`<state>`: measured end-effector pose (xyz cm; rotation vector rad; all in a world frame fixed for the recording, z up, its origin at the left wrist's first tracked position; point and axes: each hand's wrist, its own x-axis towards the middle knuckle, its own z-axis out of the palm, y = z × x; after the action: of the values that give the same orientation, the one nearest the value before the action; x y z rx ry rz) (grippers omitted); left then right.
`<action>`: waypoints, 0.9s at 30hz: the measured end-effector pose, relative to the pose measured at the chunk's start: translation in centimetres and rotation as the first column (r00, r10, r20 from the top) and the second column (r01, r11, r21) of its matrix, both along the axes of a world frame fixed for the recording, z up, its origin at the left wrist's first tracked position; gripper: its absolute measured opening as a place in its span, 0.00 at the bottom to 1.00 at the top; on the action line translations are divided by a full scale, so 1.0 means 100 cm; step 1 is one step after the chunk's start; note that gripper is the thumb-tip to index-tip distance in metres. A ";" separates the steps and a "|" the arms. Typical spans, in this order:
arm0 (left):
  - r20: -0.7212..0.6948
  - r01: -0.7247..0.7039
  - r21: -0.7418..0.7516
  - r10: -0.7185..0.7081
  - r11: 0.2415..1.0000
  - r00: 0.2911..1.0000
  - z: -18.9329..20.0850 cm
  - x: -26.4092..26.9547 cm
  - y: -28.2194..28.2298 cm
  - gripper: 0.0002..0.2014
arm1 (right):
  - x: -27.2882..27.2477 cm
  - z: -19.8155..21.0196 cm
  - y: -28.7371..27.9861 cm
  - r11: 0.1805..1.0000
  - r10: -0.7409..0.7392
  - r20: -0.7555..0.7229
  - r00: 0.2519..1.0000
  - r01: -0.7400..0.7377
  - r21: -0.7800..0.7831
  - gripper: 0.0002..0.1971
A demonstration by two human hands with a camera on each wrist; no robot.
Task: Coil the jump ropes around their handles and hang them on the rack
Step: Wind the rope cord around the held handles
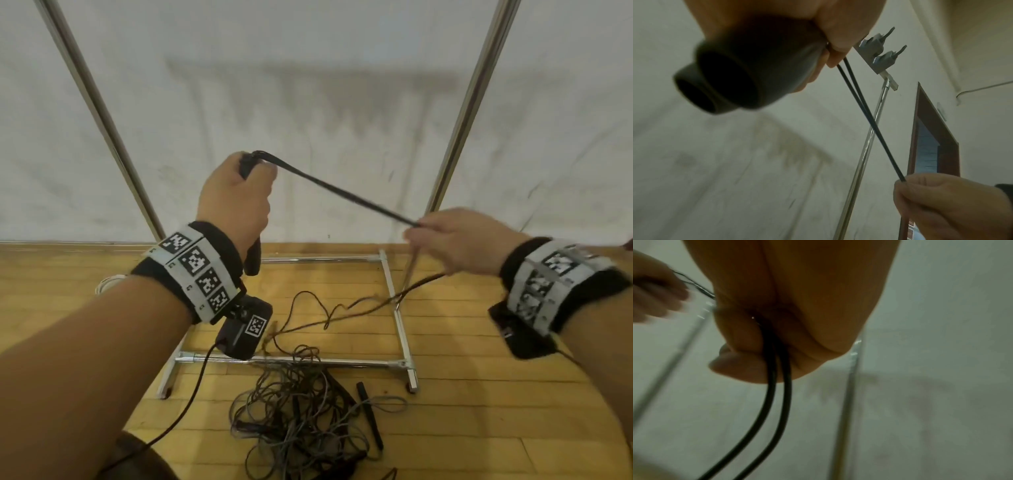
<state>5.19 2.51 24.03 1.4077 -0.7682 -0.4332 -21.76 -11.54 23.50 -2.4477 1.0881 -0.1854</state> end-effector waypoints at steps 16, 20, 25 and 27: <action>0.023 0.241 0.089 -0.244 0.966 0.969 -0.024 -0.004 0.001 0.05 | -0.036 0.008 -0.024 0.991 -0.135 -0.241 0.961 0.127 -0.046 0.25; 0.272 0.388 0.396 -0.510 0.832 0.816 -0.032 -0.029 0.002 0.07 | 0.018 0.011 0.023 0.980 0.092 0.142 0.986 -0.115 0.165 0.30; 0.246 0.430 0.348 -0.524 0.833 0.815 -0.022 -0.041 0.003 0.04 | 0.062 0.001 0.070 0.846 0.091 0.457 0.885 -0.311 0.432 0.19; 0.200 0.443 0.265 -0.498 0.856 0.843 -0.014 -0.042 0.004 0.04 | 0.070 -0.003 0.078 0.837 0.032 0.516 0.856 -0.305 0.455 0.13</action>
<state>0.97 2.88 22.61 1.4823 -1.3363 -0.7380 -14.78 -3.74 23.22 -1.8389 0.5789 -0.3743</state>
